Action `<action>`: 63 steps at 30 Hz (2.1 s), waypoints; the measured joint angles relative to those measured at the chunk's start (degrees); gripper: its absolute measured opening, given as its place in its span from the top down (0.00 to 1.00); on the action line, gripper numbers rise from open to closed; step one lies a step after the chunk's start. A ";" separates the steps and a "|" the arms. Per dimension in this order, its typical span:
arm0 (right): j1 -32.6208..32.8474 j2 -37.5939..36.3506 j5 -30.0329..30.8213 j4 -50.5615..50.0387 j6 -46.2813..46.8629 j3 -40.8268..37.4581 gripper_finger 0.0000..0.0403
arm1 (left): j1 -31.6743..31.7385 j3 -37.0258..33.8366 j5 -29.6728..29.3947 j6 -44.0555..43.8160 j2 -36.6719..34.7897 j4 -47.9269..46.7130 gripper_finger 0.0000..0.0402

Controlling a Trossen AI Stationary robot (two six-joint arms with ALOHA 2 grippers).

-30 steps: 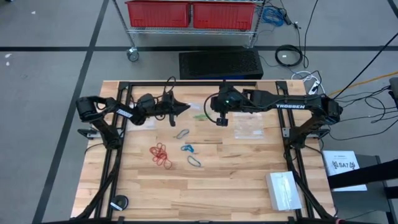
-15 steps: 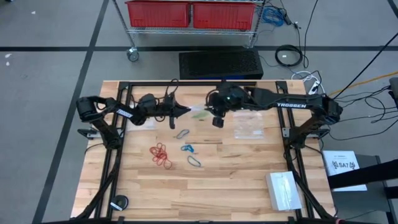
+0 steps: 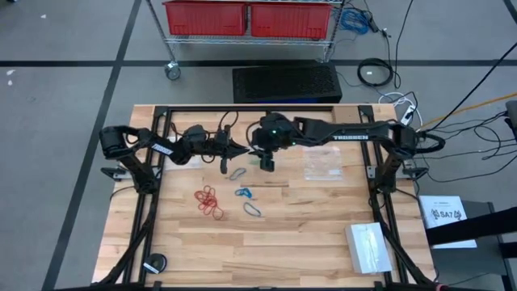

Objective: Sort rubber bands
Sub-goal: Close the center transparent zip bag

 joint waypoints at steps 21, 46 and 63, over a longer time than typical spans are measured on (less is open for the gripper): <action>-1.54 2.23 0.19 -2.26 -0.42 1.71 0.74 | 0.00 0.29 0.18 0.40 -0.02 -0.95 1.00; -1.75 1.35 0.49 -9.40 -0.79 1.75 0.98 | -0.02 0.98 0.98 -0.10 0.00 -1.61 1.00; -1.91 -3.91 5.22 -27.59 0.50 1.71 0.98 | 0.00 1.01 0.79 -1.10 -0.02 -0.49 1.00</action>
